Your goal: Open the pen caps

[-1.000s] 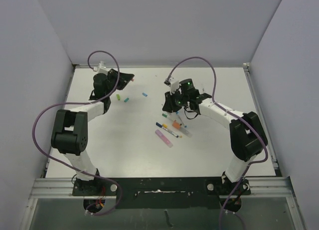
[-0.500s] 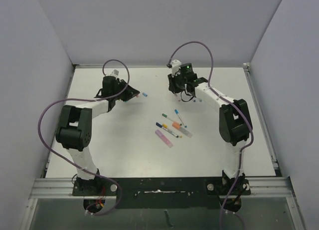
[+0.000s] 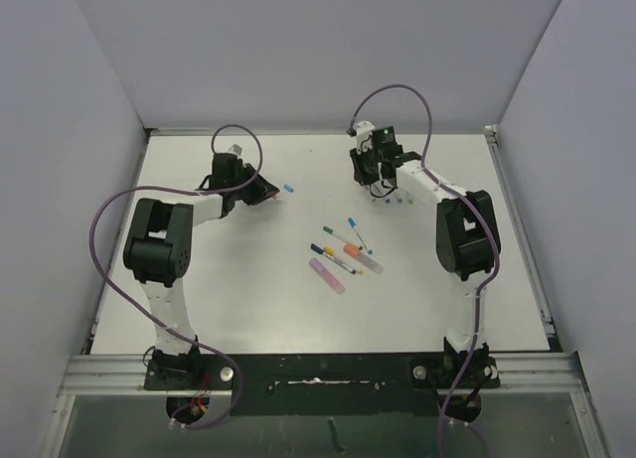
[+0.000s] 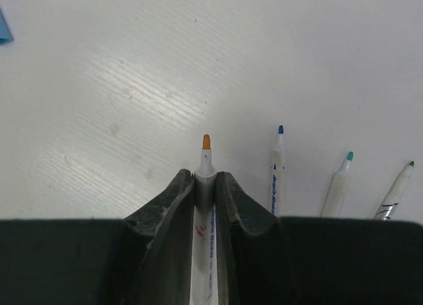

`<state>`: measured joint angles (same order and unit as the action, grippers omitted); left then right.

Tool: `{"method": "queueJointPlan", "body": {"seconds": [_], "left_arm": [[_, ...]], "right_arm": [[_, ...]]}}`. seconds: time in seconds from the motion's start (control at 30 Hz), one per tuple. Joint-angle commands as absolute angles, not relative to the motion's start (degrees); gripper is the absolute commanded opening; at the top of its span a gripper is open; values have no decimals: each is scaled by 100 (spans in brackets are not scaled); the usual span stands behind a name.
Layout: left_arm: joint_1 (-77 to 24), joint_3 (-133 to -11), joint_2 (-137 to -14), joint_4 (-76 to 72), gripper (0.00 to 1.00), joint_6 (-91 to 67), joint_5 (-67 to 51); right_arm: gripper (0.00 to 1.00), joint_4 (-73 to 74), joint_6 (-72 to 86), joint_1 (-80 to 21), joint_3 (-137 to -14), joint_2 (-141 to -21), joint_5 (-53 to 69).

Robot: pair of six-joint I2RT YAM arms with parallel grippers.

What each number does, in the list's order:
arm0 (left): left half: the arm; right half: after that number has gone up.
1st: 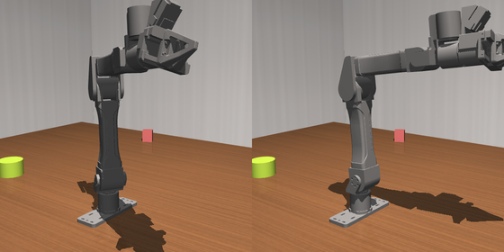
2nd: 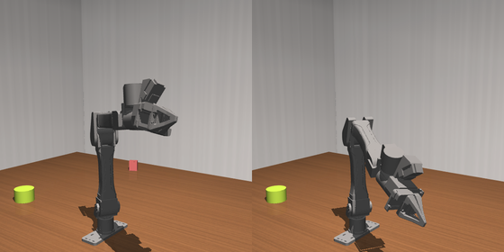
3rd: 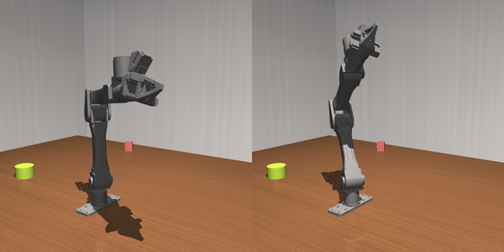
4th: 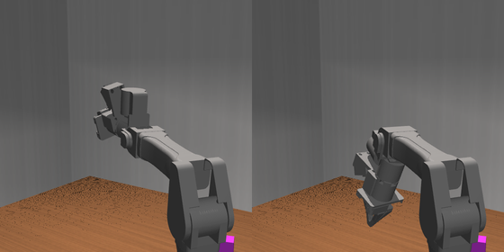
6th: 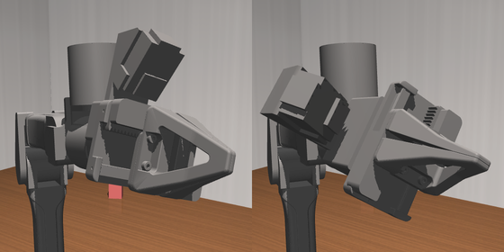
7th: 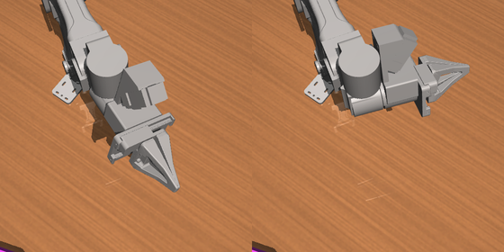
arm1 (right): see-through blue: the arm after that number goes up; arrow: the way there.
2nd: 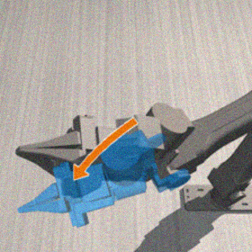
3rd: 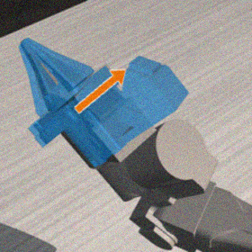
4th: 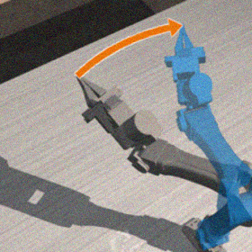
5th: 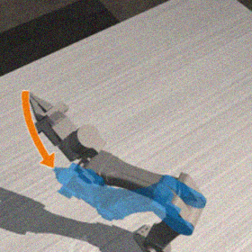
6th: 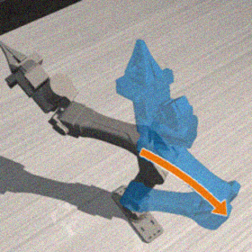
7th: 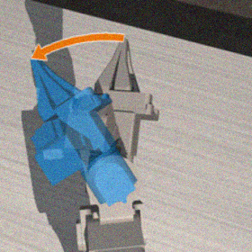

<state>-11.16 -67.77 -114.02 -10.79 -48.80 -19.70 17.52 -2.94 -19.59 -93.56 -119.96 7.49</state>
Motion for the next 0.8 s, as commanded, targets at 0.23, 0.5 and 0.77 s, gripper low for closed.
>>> {"method": "queueJointPlan", "body": {"seconds": [0.23,0.5,0.77], "left_arm": [[-1132,-7071,-11809,-1171,8,-4755,-1922],[-1110,-7092,-11902,-1112,14,-4729,-1921],[-1073,-7069,-11959,-1118,20,-4755,-1967]], "right_arm": [[0,1658,-482,-1917,-9620,-12279,635],[0,1602,-446,-1916,-9502,-12359,647],[0,1652,-447,-1912,-9561,-12529,645]]}}
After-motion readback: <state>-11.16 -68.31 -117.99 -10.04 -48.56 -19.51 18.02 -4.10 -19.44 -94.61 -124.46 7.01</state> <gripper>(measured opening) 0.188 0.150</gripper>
